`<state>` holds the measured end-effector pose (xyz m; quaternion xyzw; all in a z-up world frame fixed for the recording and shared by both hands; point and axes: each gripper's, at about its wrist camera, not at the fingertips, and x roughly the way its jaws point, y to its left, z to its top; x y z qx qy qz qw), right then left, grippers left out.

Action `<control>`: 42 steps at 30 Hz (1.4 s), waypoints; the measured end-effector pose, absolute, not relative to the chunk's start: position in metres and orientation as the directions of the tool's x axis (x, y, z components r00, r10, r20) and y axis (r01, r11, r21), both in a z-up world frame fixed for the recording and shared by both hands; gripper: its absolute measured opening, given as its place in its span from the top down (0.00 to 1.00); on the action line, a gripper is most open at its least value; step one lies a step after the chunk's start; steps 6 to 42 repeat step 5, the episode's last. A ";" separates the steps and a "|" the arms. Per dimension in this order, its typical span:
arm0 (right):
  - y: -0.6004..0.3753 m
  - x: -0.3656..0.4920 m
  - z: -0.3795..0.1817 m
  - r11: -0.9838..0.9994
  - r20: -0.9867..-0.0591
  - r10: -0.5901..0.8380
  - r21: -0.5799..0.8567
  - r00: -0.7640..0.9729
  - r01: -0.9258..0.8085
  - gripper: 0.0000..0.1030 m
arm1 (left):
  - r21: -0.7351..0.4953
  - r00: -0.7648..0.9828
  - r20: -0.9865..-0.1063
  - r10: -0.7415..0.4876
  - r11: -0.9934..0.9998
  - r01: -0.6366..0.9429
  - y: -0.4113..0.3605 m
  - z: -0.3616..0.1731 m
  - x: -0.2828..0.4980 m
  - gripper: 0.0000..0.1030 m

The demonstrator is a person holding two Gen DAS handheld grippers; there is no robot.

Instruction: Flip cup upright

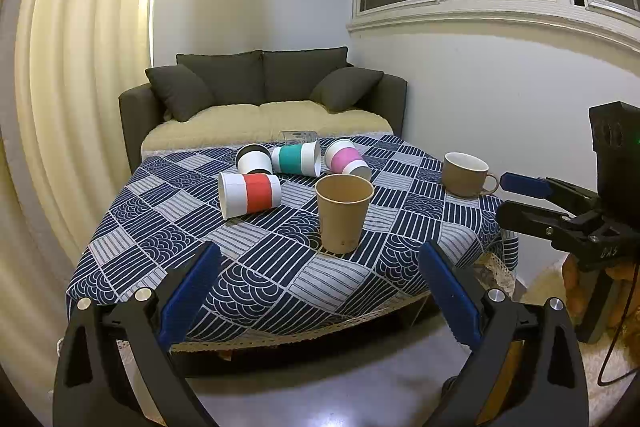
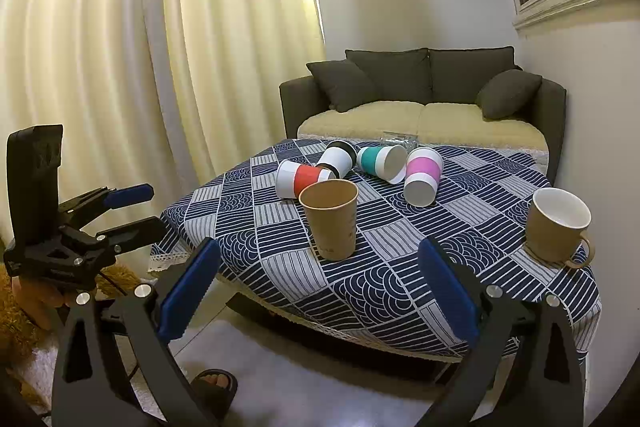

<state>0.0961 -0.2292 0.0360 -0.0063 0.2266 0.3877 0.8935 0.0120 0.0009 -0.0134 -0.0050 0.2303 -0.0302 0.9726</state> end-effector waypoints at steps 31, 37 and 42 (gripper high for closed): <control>-0.230 0.096 0.035 0.698 -0.410 0.691 0.163 0.596 -0.697 0.05 | -0.026 0.892 -0.448 -0.062 0.998 0.057 0.001 -0.013 0.013 0.06; -0.230 0.096 0.035 0.698 -0.410 0.691 0.163 0.596 -0.697 0.05 | -0.026 0.892 -0.448 -0.062 0.998 0.057 0.001 -0.013 0.013 0.06; -0.230 0.096 0.035 0.698 -0.410 0.691 0.163 0.596 -0.697 0.05 | -0.026 0.892 -0.448 -0.062 0.998 0.057 0.001 -0.013 0.013 0.06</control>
